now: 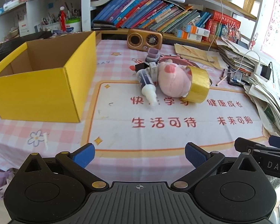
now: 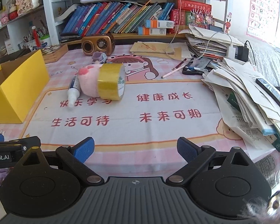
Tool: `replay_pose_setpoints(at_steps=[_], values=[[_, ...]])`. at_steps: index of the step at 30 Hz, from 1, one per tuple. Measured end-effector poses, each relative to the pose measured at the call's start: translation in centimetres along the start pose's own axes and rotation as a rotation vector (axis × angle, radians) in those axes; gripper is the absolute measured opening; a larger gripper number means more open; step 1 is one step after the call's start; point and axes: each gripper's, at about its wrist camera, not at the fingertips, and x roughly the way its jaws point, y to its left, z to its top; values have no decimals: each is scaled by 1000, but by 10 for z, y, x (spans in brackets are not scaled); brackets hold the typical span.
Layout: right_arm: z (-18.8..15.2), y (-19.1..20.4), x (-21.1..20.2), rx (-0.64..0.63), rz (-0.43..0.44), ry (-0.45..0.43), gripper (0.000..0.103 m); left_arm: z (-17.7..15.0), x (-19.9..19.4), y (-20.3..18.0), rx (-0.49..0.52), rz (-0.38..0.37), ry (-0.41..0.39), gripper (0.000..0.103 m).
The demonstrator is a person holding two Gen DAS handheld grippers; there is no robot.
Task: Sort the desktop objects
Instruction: 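Move both tools toward the tape roll and bottle beside the plush pig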
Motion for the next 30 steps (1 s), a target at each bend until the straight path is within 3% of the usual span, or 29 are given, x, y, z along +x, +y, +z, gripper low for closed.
replay_pose_setpoints(at_steps=[9,15,30], values=[[19,-7,17,-29,93,-26,93,14,12,-8,-35,25,-22,103],[34,-9,27,-40,159,-53,87,20,14,-12,-28,76,-46,103],[69,0,64,-72,242,-66,86,33,29,-15,-33,129,-29,103]])
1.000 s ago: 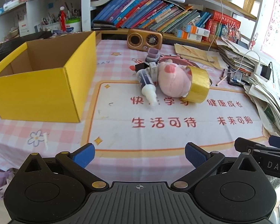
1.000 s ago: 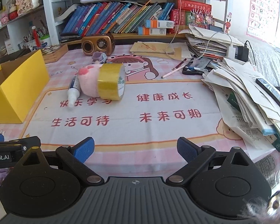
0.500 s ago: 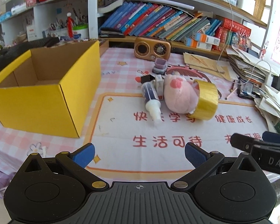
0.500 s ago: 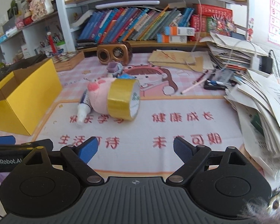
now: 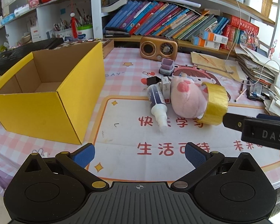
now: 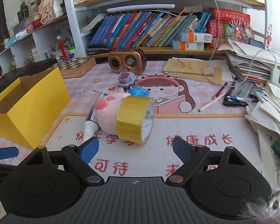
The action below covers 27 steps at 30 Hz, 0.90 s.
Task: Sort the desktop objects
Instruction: 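Move both tools toward the tape roll and bottle beside the plush pig, then grasp the yellow tape roll with the right tool while the left tool grasps the white bottle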
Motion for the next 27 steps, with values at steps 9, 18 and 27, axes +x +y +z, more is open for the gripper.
replay_pose_setpoints(at_steps=[9,18,27], values=[[10,2,24,-12,41,34,82,6,9,-2,2,-2,39,103],[19,3,43,-17,56,56,81,11,15,-3,1,35,43,103],[26,12,60,-37,31,79,76,11,24,-5,2,46,63,103]])
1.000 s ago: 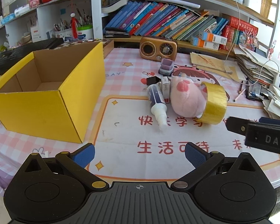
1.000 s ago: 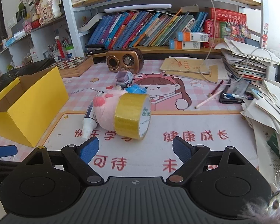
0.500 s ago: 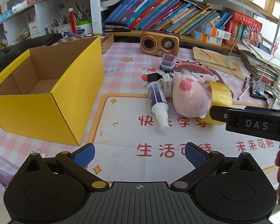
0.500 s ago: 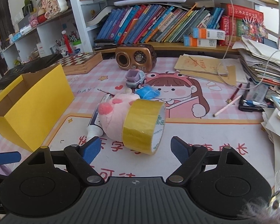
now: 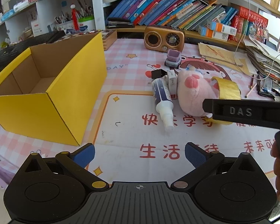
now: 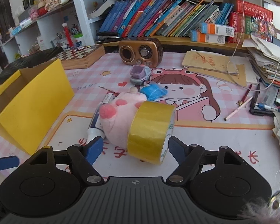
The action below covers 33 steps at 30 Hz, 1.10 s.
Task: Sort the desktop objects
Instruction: 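Grasp the yellow tape roll with the right tool while the left tool grasps the white bottle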
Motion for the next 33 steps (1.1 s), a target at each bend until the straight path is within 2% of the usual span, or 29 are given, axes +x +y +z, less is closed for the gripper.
replay_pose_setpoints(at_steps=[4,9,12,21,26,28,33], values=[[7,-5,11,11,-48,7,72,2,3,1,-9,-1,-1,103],[12,-15,22,33,-55,31,62,7,7,-4,22,-8,-6,103],[16,-16,16,0,-48,17,42,14,9,-9,42,-9,-23,103],[14,-43,-7,-44,-112,-9,40,26,24,-16,62,-15,-47,102],[6,-51,-16,-58,-126,-8,40,30,32,-14,34,-32,-34,92],[4,-50,-18,-69,-126,-7,40,31,36,-15,33,-36,-33,82],[2,-50,-18,-89,-131,-7,41,35,47,-19,37,-46,-19,65]])
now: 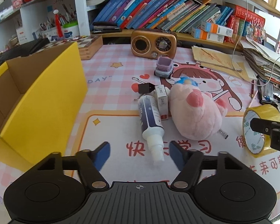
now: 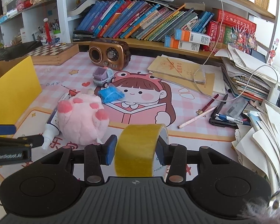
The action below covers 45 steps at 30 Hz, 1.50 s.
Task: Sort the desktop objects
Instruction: 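Grasp the yellow tape roll with the right tool while the left tool grasps the white bottle, then lift and carry the bottle and tape roll toward the yellow box with both tools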
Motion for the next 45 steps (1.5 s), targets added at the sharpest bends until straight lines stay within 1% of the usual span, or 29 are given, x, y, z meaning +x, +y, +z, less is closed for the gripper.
replay_pose_setpoints(at_steps=[2,4,8,14,20,26,28,30,31,35,45], values=[[-2,-2,-1,1,3,-4,41,0,5,-2,6,-6,11,60],[-2,-3,0,7,8,-1,41,2,11,-5,10,-10,30,51],[-3,-5,1,17,16,7,40,8,21,-8,15,-7,39,43],[-3,-4,5,11,24,27,39,26,33,-16,27,0,4,43],[-2,-3,6,0,20,28,39,36,58,-18,6,14,34,43],[-3,-4,11,-21,-37,48,42,33,69,-20,14,19,65,43],[-4,-7,12,-14,-48,52,41,31,68,-19,11,16,55,41],[-5,-10,12,-7,-39,51,41,31,67,-18,13,14,51,32],[-5,-11,12,-7,-33,51,41,31,66,-17,11,13,52,31],[-3,-11,7,-3,-19,35,40,30,59,-13,-9,-5,48,31],[4,-8,-13,0,-5,-14,39,30,4,-1,-49,-74,-39,31]])
